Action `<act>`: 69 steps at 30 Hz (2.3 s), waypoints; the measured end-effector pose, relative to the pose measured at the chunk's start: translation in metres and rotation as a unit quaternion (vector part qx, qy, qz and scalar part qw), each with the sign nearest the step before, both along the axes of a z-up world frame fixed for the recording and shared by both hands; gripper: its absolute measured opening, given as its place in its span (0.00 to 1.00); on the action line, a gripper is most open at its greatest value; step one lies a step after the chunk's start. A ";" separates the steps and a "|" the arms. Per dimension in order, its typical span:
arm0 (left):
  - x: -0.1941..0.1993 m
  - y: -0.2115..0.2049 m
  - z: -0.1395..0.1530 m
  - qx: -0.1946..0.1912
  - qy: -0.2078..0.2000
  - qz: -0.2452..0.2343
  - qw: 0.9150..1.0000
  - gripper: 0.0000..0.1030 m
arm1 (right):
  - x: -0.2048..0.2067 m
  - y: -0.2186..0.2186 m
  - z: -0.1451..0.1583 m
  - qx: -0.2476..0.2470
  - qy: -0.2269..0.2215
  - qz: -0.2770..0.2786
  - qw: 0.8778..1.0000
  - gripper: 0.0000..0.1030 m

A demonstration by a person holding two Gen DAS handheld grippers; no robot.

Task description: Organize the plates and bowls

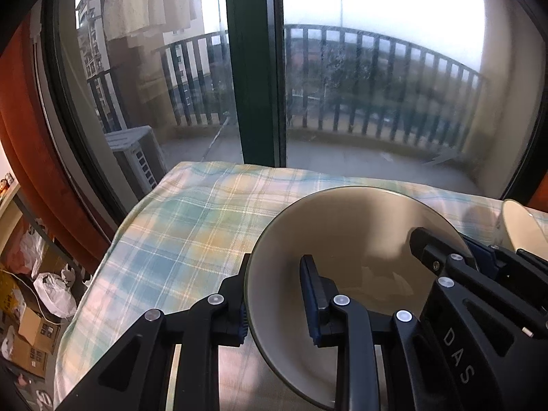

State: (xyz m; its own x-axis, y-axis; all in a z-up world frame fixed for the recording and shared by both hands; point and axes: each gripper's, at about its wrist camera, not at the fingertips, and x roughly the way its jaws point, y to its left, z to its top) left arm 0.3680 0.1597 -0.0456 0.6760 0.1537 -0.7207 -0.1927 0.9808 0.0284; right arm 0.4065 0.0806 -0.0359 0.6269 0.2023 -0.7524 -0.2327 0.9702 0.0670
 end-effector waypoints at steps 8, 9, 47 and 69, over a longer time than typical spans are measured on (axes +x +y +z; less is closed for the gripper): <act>-0.025 -0.011 0.027 0.004 -0.021 0.000 1.000 0.24 | -0.030 -0.013 0.029 0.001 -0.015 0.000 1.000 0.21; -0.030 -0.013 0.032 0.007 -0.026 -0.001 1.000 0.24 | -0.034 -0.015 0.032 0.002 -0.019 0.001 1.000 0.21; -0.208 -0.163 0.078 0.020 -0.090 -0.081 0.992 0.24 | -0.250 -0.199 0.101 0.019 -0.091 -0.063 0.994 0.21; -0.267 -0.221 0.046 0.001 -0.075 -0.136 0.988 0.24 | -0.324 -0.271 0.070 0.007 -0.090 -0.094 0.992 0.21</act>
State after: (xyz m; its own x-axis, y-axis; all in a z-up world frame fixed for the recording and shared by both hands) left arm 0.1013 -0.0614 0.0009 0.7920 -0.0464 -0.6088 0.0753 0.9969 0.0220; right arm 0.0827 -0.1905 0.0341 0.7780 0.0789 -0.6232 -0.0579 0.9969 0.0540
